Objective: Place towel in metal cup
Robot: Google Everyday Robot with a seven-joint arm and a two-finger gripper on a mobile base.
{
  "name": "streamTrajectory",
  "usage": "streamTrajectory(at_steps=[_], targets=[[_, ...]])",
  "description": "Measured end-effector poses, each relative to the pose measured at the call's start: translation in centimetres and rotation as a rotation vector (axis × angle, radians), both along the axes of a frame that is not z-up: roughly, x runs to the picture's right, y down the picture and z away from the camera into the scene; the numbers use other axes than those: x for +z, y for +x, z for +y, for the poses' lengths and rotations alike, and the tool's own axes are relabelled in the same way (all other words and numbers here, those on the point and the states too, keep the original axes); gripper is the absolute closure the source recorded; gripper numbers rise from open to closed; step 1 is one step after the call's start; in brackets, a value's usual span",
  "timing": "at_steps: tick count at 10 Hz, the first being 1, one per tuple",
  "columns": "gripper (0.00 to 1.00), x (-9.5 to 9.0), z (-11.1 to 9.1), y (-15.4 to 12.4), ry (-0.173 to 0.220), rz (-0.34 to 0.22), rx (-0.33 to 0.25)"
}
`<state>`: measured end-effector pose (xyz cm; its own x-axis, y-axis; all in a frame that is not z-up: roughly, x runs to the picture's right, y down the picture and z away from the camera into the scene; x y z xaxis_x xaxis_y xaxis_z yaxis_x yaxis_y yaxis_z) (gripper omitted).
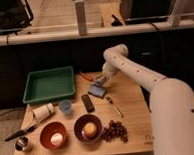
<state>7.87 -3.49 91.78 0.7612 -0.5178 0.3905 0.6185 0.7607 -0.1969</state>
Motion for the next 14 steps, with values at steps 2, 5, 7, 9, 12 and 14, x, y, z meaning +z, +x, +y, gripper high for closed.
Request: streamTrajectory(at_steps=[2, 5, 7, 9, 12, 14], targets=[[1.00, -4.7, -2.3, 0.0, 0.065, -0.047, 0.056], [1.00, -10.0, -4.7, -3.5, 0.095, -0.211, 0.071], [1.00, -11.6, -4.8, -7.1, 0.086, -0.314, 0.028], [1.00, -13.5, -4.4, -11.9, 0.070, -0.426, -0.073], [1.00, -15.5, -3.6, -18.5, 0.042, -0.539, -0.246], [1.00, -16.6, -3.2, -21.4, 0.036, -0.585, -0.345]])
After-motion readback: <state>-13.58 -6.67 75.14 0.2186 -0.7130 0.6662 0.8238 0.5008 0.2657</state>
